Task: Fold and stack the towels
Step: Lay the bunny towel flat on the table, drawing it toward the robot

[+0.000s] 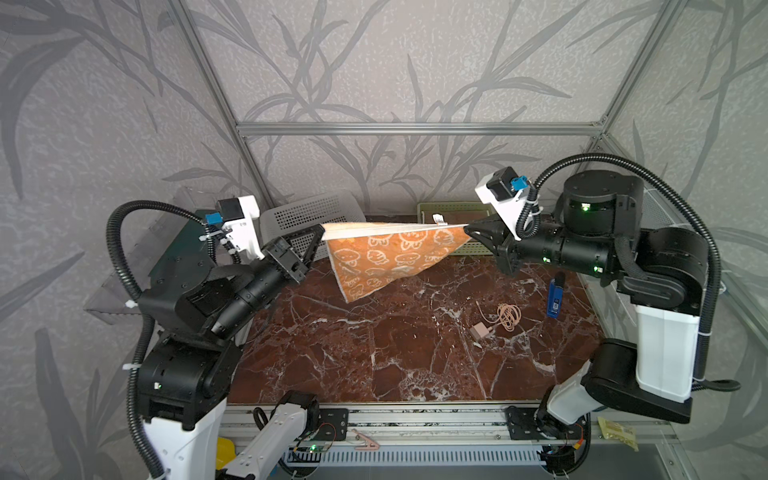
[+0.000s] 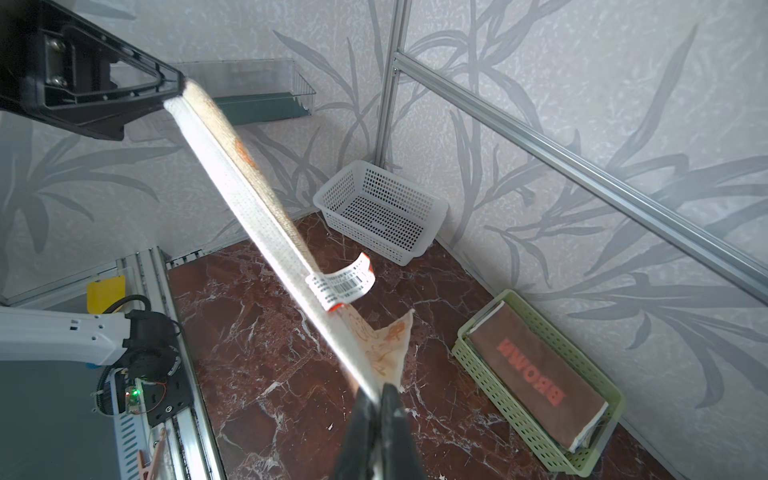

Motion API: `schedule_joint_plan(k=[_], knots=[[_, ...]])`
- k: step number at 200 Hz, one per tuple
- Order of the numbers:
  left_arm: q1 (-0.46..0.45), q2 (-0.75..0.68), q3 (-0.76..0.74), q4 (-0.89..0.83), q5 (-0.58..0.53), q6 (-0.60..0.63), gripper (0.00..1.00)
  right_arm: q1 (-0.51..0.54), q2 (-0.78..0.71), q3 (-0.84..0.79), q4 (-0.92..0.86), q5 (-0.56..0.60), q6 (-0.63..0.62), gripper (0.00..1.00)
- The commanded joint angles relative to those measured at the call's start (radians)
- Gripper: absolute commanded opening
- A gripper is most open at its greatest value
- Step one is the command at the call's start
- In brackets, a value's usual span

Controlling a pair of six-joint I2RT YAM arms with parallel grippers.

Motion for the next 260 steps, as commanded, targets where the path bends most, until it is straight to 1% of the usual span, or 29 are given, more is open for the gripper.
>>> schedule_joint_plan(k=[1,14,29,41,51,61,78,88,105,119,129,142,157,188,203,217,231,245,260], knots=[[0.021,-0.020,-0.002,-0.109,-0.124,-0.040,0.00,-0.013,-0.129,-0.091,-0.038,0.085,0.041,0.00],[0.021,-0.031,0.003,-0.124,-0.128,-0.039,0.00,-0.014,-0.159,-0.133,-0.013,0.096,0.044,0.00],[0.021,-0.022,0.018,-0.143,-0.129,-0.030,0.00,-0.014,-0.154,-0.132,-0.018,0.129,0.038,0.00],[0.021,-0.005,0.018,-0.141,-0.131,-0.018,0.00,-0.013,-0.126,-0.121,-0.032,0.168,0.027,0.00],[0.020,0.014,0.011,-0.138,-0.146,-0.006,0.00,-0.016,-0.093,-0.111,-0.050,0.233,0.023,0.00],[0.021,0.030,-0.003,-0.129,-0.170,0.012,0.00,-0.046,-0.040,-0.096,-0.081,0.263,0.020,0.00],[0.021,0.060,-0.059,-0.090,-0.199,0.029,0.00,-0.156,0.053,-0.097,-0.111,0.185,0.031,0.00],[0.021,0.082,-0.119,-0.042,-0.197,0.025,0.00,-0.209,0.095,-0.136,-0.091,0.149,0.037,0.00],[0.022,0.133,-0.238,0.055,-0.198,0.019,0.00,-0.273,0.130,-0.261,0.022,0.118,0.013,0.00],[0.032,0.203,-0.328,0.139,-0.197,0.016,0.00,-0.334,0.203,-0.355,0.140,0.063,0.010,0.00],[0.042,0.265,-0.378,0.206,-0.191,0.017,0.00,-0.375,0.263,-0.389,0.215,0.031,0.018,0.00],[0.055,0.362,-0.423,0.306,-0.180,0.022,0.00,-0.412,0.360,-0.396,0.290,0.015,0.025,0.00],[0.065,0.478,-0.434,0.398,-0.180,0.052,0.00,-0.424,0.489,-0.329,0.303,0.013,0.025,0.00],[0.091,0.689,-0.410,0.572,-0.124,0.090,0.00,-0.424,0.755,0.010,0.152,0.006,0.019,0.00],[0.100,0.759,-0.381,0.603,-0.093,0.090,0.00,-0.424,0.827,0.105,0.122,0.018,0.011,0.00],[0.105,0.797,-0.363,0.613,-0.079,0.088,0.00,-0.425,0.848,0.132,0.120,0.024,0.006,0.00],[0.106,0.815,-0.362,0.616,-0.065,0.089,0.00,-0.424,0.836,0.101,0.134,0.019,0.006,0.00],[0.109,0.816,-0.367,0.605,-0.051,0.091,0.00,-0.424,0.793,0.020,0.167,0.004,0.010,0.00],[0.108,0.799,-0.390,0.590,-0.028,0.097,0.00,-0.423,0.716,-0.122,0.226,-0.018,0.016,0.00]])
